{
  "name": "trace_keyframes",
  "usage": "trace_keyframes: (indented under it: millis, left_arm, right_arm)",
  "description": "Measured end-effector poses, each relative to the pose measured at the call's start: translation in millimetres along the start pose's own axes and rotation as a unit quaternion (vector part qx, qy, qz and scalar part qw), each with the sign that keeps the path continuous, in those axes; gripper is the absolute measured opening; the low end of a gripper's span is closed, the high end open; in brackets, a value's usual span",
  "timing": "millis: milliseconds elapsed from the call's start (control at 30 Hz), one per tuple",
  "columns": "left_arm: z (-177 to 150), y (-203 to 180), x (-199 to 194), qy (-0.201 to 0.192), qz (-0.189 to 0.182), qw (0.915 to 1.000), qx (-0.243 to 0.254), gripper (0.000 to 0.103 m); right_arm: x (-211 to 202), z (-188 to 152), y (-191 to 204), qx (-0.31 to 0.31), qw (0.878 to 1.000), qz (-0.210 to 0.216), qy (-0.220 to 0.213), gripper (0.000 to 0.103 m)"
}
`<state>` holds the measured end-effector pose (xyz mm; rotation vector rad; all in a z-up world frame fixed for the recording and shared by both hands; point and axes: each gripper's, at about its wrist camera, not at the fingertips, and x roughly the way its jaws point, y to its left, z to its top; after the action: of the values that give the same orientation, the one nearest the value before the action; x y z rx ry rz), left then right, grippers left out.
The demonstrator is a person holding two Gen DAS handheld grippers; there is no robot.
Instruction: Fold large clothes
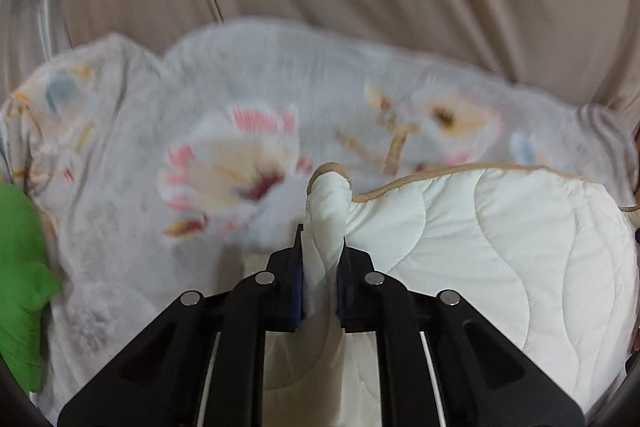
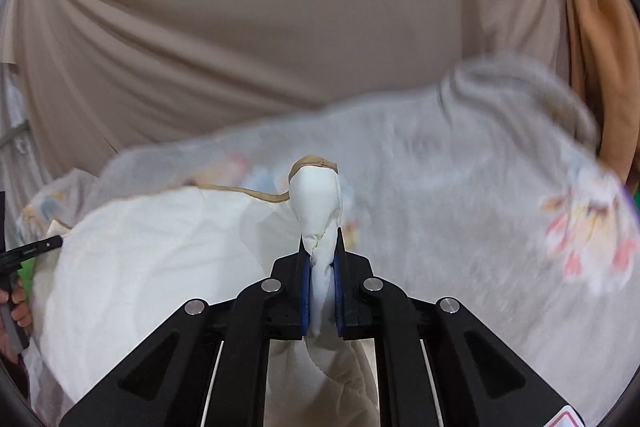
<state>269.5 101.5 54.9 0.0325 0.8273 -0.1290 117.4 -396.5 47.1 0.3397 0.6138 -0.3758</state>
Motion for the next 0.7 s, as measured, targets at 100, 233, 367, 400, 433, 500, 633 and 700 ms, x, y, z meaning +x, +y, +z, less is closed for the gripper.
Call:
trace_keyframes:
  millis: [100, 233, 367, 400, 433, 500, 633, 700]
  left_arm:
    - [-20.4, -1.6, 41.7, 0.026, 0.023, 0.9993, 0.01, 0.015]
    - [-30.9, -12.8, 50.4, 0.007, 0.052, 0.998, 0.035, 0.017]
    - [-35.0, -21.1, 53.2, -0.003, 0.081, 0.995, 0.059, 0.017]
    - [-35.0, -19.7, 53.1, -0.004, 0.078, 0.9954, 0.055, 0.018]
    - [-35.0, -17.9, 52.7, -0.004, 0.073, 0.996, 0.051, 0.018]
    - [-33.1, -15.7, 53.7, -0.003, 0.07, 0.9964, 0.048, 0.019]
    - [-31.1, -16.7, 45.9, -0.01, 0.09, 0.9947, 0.049, 0.03]
    - [-32.2, -13.0, 19.6, -0.031, 0.098, 0.994, 0.038, 0.045]
  right_arm:
    - [43.5, -24.5, -12.4, 0.009, 0.998, -0.005, 0.055, 0.009]
    - [51.7, -26.8, -7.3, -0.002, 0.997, -0.016, 0.072, 0.01]
    - [53.8, -31.4, 3.7, -0.028, 0.997, -0.038, 0.066, 0.011]
    - [54.3, -31.5, 3.8, -0.03, 0.997, -0.04, 0.065, 0.012]
    - [54.6, -31.3, 1.4, -0.029, 0.997, -0.039, 0.065, 0.012]
    - [54.5, -31.6, 0.4, -0.022, 0.997, -0.031, 0.066, 0.012]
    - [48.9, -26.3, -11.0, 0.003, 0.998, -0.009, 0.061, 0.015]
    - [25.3, -20.8, -16.3, 0.023, 0.999, -0.017, 0.034, 0.017]
